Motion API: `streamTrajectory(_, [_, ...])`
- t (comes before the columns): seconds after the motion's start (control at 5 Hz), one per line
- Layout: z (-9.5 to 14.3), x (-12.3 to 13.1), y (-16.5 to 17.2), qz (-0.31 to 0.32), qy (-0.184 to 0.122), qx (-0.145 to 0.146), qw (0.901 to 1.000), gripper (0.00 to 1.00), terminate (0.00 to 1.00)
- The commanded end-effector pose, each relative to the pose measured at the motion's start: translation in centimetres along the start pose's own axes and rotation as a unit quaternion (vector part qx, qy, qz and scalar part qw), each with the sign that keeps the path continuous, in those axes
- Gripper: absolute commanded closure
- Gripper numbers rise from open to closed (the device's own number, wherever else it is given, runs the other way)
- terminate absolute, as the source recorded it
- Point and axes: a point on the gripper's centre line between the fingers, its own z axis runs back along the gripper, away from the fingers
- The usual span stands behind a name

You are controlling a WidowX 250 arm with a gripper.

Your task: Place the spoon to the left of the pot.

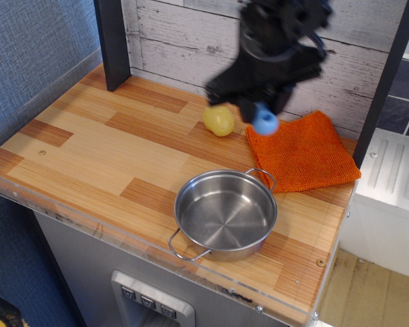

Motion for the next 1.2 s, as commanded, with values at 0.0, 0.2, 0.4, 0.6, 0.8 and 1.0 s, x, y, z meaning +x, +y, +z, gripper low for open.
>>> streamTrajectory(0.0, [1.7,2.9,4.7,-0.040,-0.015,0.011,0.9990,1.00,0.00])
streamTrajectory(0.2, [0.9,2.4,6.8,-0.069,0.003,0.031,0.9971,1.00,0.00])
streamTrajectory(0.4, [0.4,2.1,8.7,-0.083,0.005,0.056,0.9950,1.00,0.00])
streamTrajectory(0.6, [-0.9,2.2,10.4,-0.082,0.007,0.080,0.9933,1.00,0.00])
streamTrajectory(0.8, [-2.3,2.5,11.3,-0.081,0.010,0.101,0.9915,1.00,0.00])
streamTrajectory(1.0, [-3.9,2.2,11.8,-0.091,0.019,0.113,0.9892,1.00,0.00])
